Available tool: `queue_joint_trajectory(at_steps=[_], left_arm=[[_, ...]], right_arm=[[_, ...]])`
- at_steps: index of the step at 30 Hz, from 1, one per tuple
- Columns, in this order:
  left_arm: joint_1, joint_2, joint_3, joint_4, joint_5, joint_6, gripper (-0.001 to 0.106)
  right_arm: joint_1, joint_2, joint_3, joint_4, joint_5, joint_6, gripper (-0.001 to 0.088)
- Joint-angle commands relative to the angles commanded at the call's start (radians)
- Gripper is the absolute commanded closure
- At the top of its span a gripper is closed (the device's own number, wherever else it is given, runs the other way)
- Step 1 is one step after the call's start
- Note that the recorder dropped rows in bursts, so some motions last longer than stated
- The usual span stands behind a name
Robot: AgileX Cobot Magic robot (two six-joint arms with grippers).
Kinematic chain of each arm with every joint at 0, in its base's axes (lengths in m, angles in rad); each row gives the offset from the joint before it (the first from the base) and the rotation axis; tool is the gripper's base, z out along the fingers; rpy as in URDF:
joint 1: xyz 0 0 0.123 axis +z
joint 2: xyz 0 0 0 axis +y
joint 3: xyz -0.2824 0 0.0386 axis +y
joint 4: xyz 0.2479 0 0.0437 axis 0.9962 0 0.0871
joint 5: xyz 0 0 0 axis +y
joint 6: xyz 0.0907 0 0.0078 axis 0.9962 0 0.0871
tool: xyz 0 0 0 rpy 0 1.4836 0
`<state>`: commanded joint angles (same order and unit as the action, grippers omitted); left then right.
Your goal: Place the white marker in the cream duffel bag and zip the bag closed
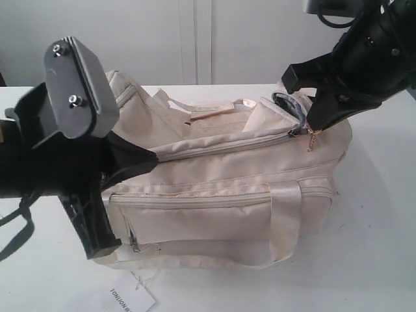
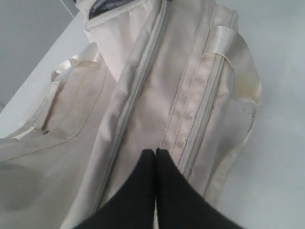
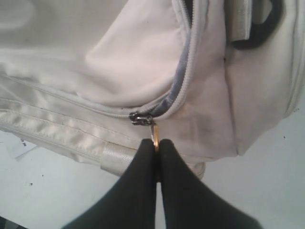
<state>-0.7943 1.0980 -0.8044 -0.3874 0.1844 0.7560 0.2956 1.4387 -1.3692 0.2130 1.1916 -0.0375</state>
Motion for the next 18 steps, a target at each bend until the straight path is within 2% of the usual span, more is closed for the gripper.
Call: queue_joint_trajectory(at_steps=[2,3,8,9,11,13,16,18], left_arm=[[0.003,0.017,-0.042,0.041,0.073,-0.045,0.105],[0.003,0.025,-0.064,0.101,0.107,-0.115,0.105],[0.003,0.061,-0.174,0.67,0.35,-0.562,0.105],[0.001,0.064,-0.184,0.733,0.381,-0.612,0.105],[-0.016,0.065,-0.192,0.815,0.414,-0.628,0.105],[-0.046,0.063,-0.193,0.821,0.404,-0.63,0.105],[-0.136,0.063,-0.192,0.844,0.368,-0.637,0.105],[-0.203,0.066,-0.185,0.946,0.352,-0.726,0.105]], right_arm=[[0.0,0.0,0.0,0.0,0.0,0.0,0.0868],[0.0,0.0,0.0,0.0,0.0,0.0,0.0868],[0.0,0.0,0.0,0.0,0.0,0.0,0.0868],[0.0,0.0,0.0,0.0,0.0,0.0,0.0868],[0.0,0.0,0.0,0.0,0.0,0.0,0.0868],[0.0,0.0,0.0,0.0,0.0,0.0,0.0868],[0.0,0.0,0.0,0.0,0.0,0.0,0.0868],[0.0,0.0,0.0,0.0,0.0,0.0,0.0868]])
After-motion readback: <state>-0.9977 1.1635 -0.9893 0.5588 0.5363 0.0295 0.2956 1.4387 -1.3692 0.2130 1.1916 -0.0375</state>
